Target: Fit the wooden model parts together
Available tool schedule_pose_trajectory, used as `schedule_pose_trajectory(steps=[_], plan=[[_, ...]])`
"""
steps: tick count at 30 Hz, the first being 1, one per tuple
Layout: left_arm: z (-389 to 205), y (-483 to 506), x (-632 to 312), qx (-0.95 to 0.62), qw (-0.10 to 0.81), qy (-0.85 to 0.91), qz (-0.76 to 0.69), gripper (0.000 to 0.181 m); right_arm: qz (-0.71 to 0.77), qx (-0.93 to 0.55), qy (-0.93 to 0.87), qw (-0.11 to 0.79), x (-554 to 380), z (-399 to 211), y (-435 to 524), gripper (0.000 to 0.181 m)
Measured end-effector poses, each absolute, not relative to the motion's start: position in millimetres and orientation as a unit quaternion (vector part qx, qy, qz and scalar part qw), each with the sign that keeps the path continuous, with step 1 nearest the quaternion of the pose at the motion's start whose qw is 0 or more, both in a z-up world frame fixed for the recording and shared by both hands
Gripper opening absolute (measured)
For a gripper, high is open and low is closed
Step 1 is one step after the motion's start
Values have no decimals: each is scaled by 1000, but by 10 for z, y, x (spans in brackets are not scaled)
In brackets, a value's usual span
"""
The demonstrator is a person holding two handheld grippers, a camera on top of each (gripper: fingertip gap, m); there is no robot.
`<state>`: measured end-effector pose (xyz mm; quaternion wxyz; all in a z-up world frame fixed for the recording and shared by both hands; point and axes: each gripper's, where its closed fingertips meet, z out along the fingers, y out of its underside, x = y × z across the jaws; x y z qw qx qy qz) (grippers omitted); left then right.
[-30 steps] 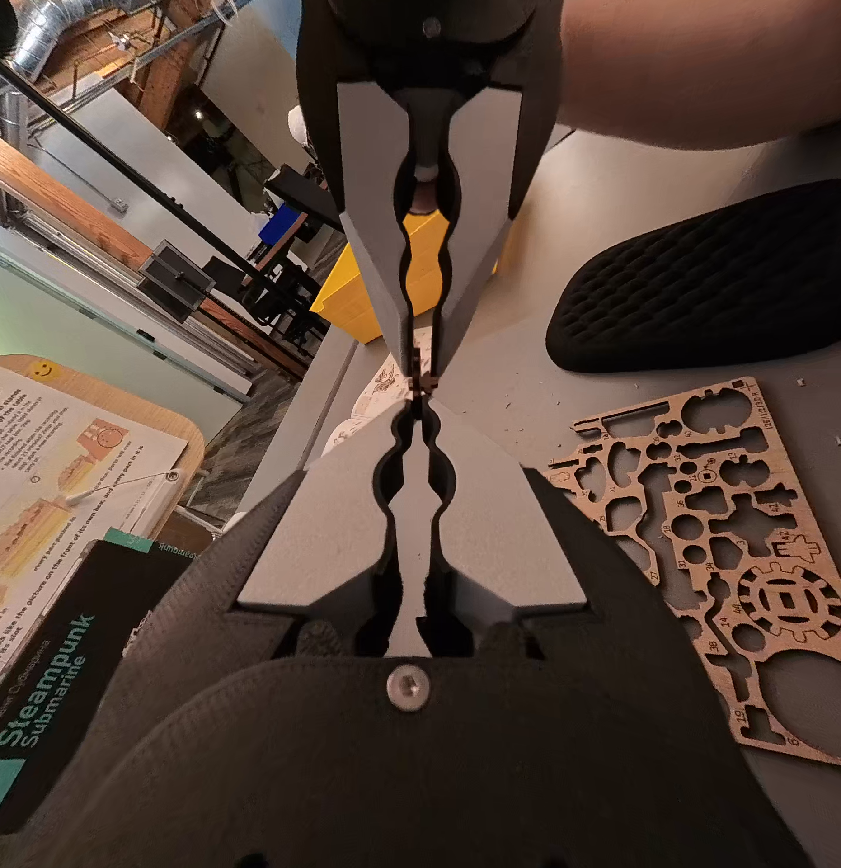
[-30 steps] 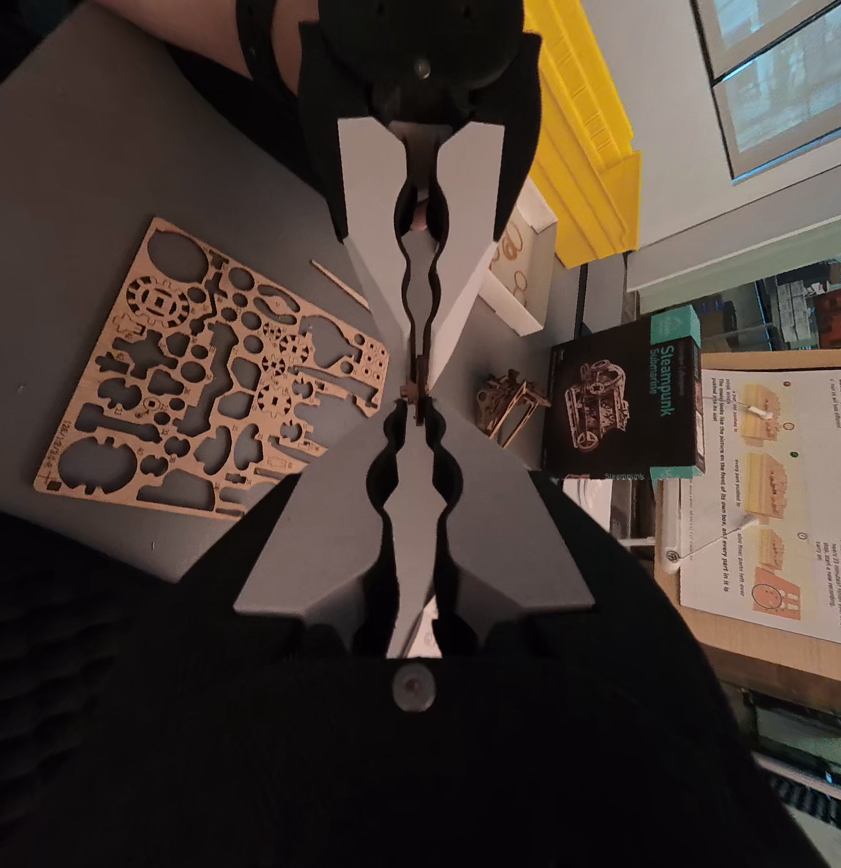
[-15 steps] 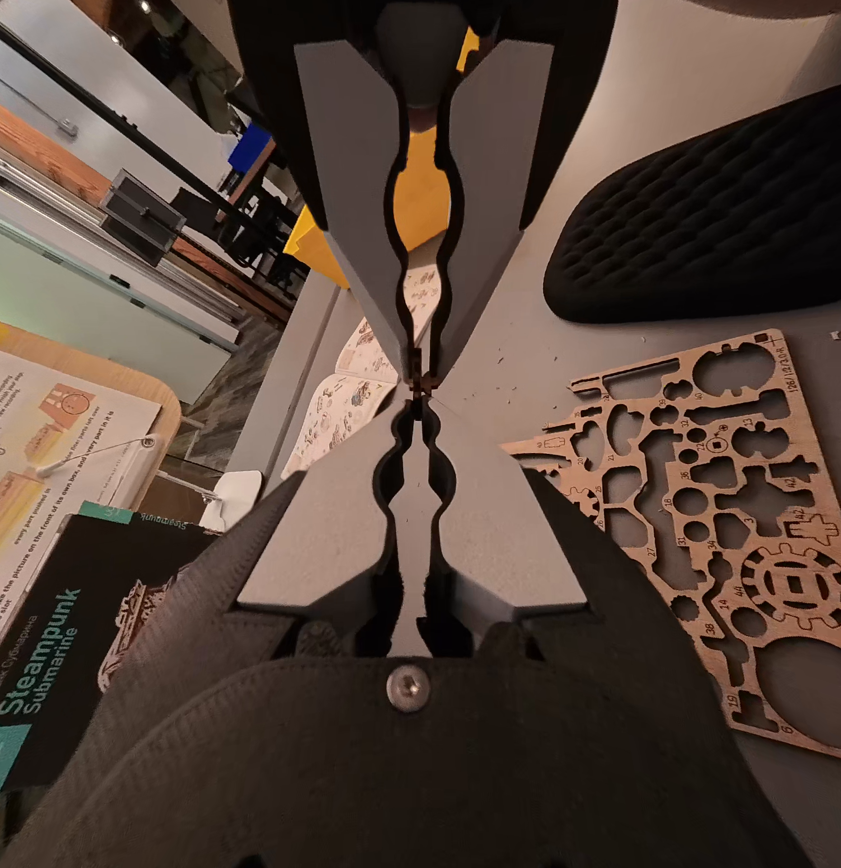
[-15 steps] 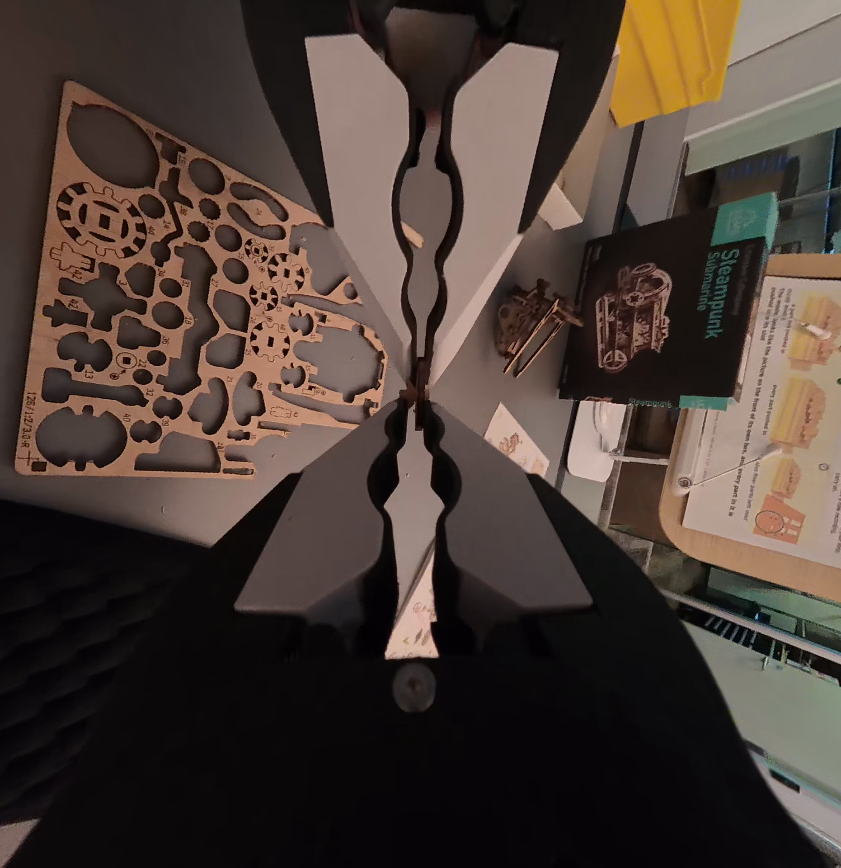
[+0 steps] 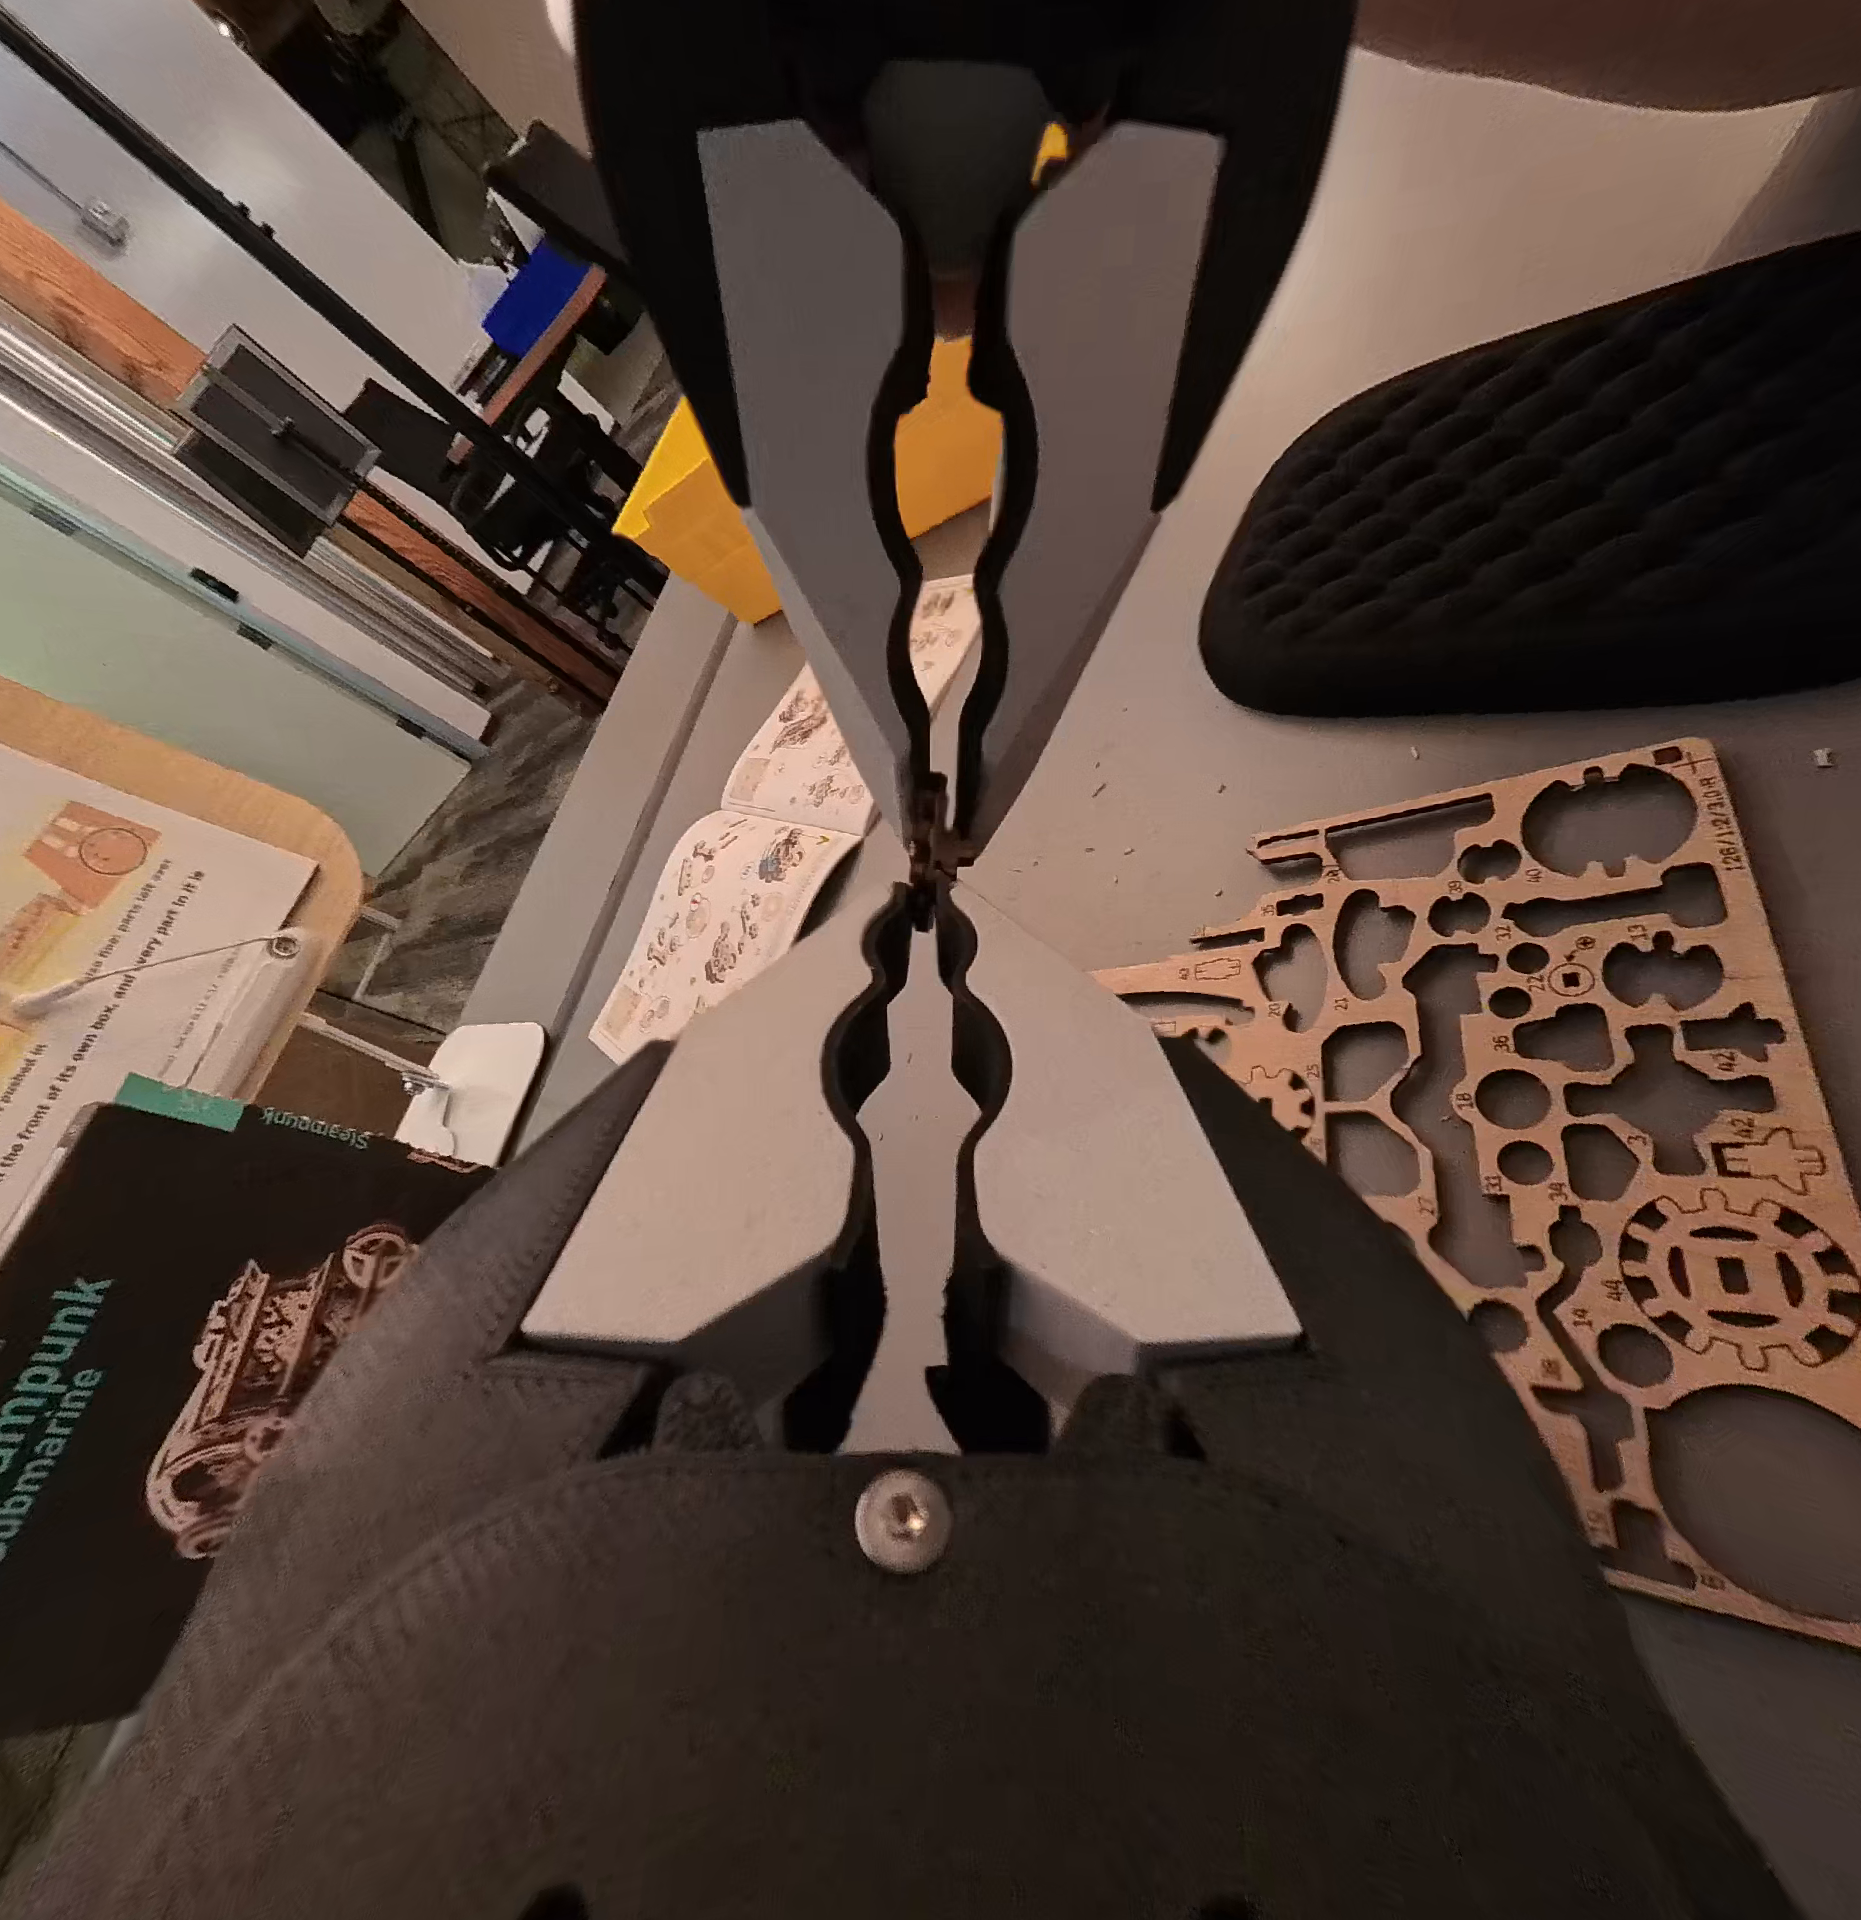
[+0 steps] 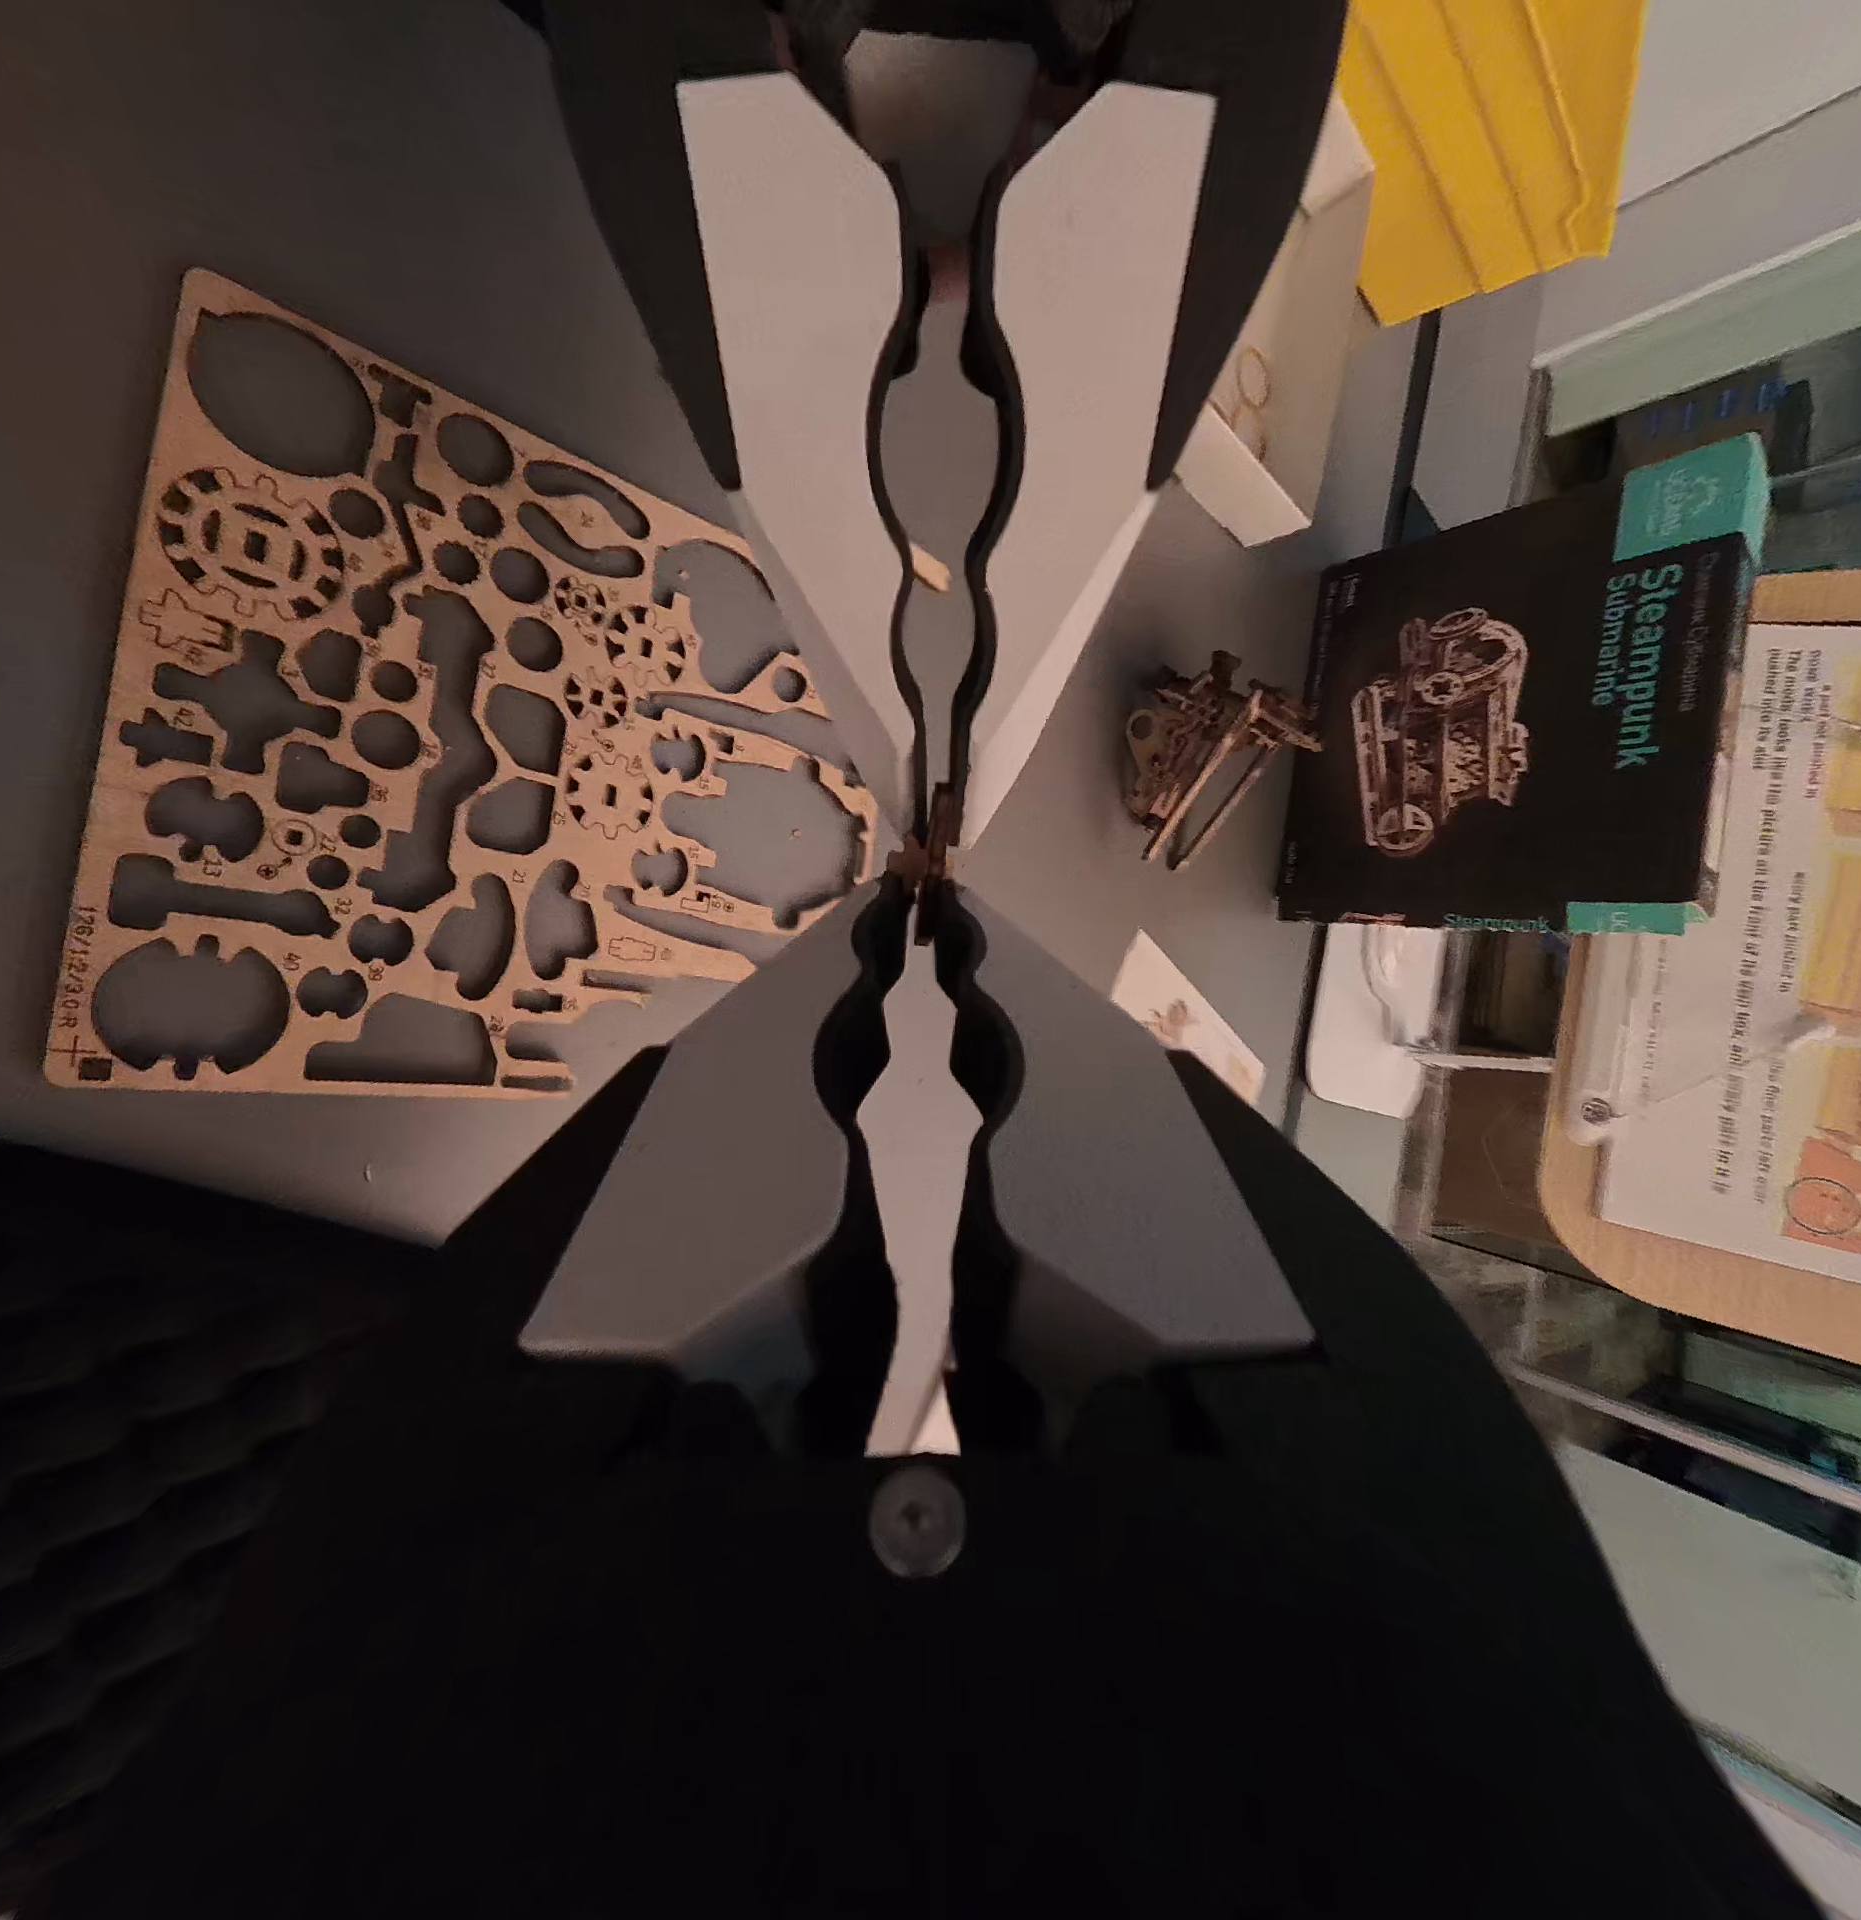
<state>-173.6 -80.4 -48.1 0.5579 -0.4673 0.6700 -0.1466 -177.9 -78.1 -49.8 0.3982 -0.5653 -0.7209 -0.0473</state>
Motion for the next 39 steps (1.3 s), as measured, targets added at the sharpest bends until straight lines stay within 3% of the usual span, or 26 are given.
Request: schedule_pose_trajectory(steps=[5,7,10,20,21,29,39], plan=[[-369,-852,-1744,-460,573,656,-175,4,-2,-568,-712,413,-1789,-394,-817,4],[-375,-869,-1748,-451,573,663,-169,15,-15,-568,-709,418,-1764,-382,-785,4],[-324,-864,-1748,-450,583,654,-173,1,-13,-564,-713,416,-1763,-384,-805,4],[-342,-906,-1740,-437,583,664,-166,13,-8,-566,-709,420,-1780,-377,-805,4],[-338,-894,-1741,-440,585,662,-162,7,-6,-566,-711,418,-1783,-389,-812,4],[-360,-891,-1728,-435,585,667,-154,6,-1,-569,-710,415,-1798,-418,-819,4],[-155,-853,-1744,-453,601,630,-191,5,1,-555,-685,472,-1827,-202,-771,4]])
